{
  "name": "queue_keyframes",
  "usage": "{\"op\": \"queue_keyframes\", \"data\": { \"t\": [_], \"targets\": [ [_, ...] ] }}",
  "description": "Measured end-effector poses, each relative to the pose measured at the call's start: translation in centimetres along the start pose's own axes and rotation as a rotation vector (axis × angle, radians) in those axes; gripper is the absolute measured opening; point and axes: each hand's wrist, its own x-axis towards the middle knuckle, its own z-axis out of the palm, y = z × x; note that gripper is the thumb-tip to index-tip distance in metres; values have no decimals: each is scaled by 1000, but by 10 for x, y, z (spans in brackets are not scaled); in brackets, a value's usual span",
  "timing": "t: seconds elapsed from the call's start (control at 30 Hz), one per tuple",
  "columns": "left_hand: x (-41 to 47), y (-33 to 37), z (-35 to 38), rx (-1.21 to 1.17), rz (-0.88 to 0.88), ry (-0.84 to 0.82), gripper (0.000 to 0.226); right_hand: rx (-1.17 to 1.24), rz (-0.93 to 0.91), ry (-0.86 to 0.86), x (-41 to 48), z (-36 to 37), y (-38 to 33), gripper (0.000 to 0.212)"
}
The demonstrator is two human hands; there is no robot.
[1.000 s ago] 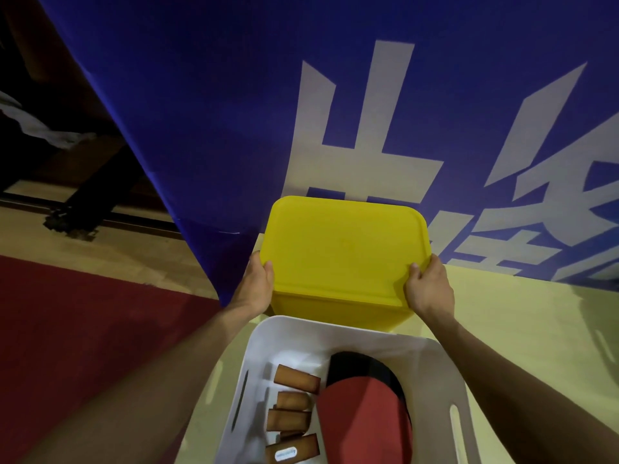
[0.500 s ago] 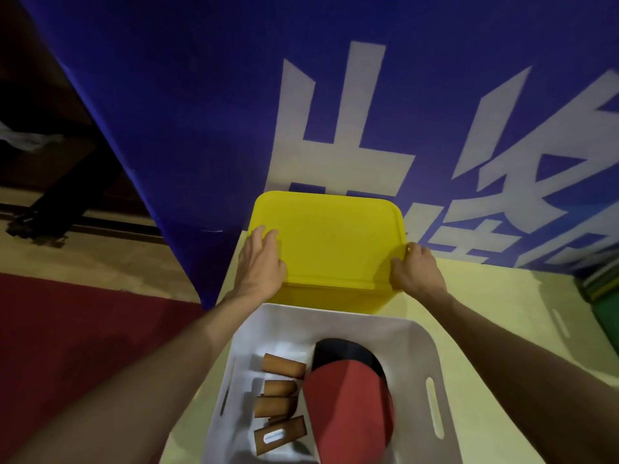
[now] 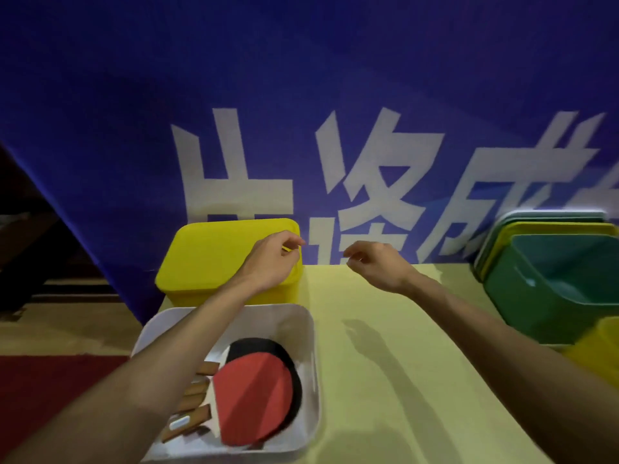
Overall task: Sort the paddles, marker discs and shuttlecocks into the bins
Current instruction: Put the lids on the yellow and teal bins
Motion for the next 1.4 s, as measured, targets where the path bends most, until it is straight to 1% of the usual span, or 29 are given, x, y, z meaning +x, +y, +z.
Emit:
{"op": "queue_keyframes", "data": {
  "t": [0.17,0.27,0.4,0.5,0.67,0.9,1.07,1.23,1.4],
  "targets": [
    [-24,84,61,-136,43,-22,13,22,-20,69,-75,-66,58,25],
    [-37,132,96,-225,38,-58,16,8,5,110,-113,-103,91,25],
    [-40,179,132,-258,54,-89,18,-26,43,162,-147,-141,131,26],
    [-33,201,153,-261,65,-121,20,-20,71,186,-159,-157,153,27],
    [-8,219,191,-266,67,-163,20,-38,110,166,-154,-175,194,26],
    [46,227,243,-377,23,-203,19,-143,171,131,-120,-205,252,23],
    [87,237,264,-384,15,-232,17,-209,227,90,-88,-225,290,29],
    [115,254,284,-337,51,-299,18,-279,282,57,-77,-252,325,34],
    [139,276,307,-319,70,-293,17,-318,336,62,-70,-283,371,38]
  ]
}}
